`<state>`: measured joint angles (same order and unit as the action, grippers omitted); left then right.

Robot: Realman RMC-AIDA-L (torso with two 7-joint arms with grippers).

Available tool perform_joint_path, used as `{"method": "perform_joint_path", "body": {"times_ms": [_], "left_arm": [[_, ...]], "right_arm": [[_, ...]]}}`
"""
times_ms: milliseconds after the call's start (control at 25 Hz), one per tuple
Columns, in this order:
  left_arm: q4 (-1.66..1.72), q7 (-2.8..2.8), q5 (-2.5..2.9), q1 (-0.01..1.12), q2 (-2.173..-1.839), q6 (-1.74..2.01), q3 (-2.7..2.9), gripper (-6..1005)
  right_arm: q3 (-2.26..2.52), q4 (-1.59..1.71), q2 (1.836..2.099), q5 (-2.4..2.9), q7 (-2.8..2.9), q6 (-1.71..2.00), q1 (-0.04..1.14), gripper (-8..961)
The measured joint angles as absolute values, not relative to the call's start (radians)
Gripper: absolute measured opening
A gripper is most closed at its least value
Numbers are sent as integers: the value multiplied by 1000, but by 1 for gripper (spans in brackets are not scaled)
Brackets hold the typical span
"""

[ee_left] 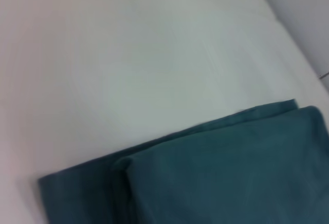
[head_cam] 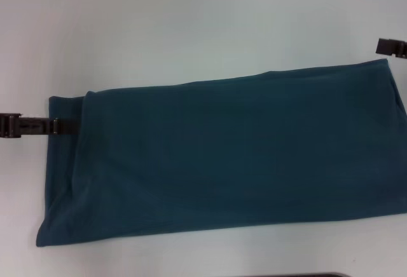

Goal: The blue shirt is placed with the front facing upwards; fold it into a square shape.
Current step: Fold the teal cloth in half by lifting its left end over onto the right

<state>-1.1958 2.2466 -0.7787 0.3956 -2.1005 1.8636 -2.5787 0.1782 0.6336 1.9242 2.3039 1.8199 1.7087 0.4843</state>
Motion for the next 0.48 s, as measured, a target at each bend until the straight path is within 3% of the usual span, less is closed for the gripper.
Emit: {"method": "perform_joint_path", "body": {"times_ms": [280, 480], "left_arm": [[-1302, 2323, -675, 394, -2156, 1861, -2530, 904], [-1273, 2325, -650, 389, -2165, 1816, -2521, 904]], "right_arm": [[179, 634, 1927, 2303, 1822, 1700, 505, 719], [181, 634, 1927, 2301, 1821, 1696, 512, 719]]}}
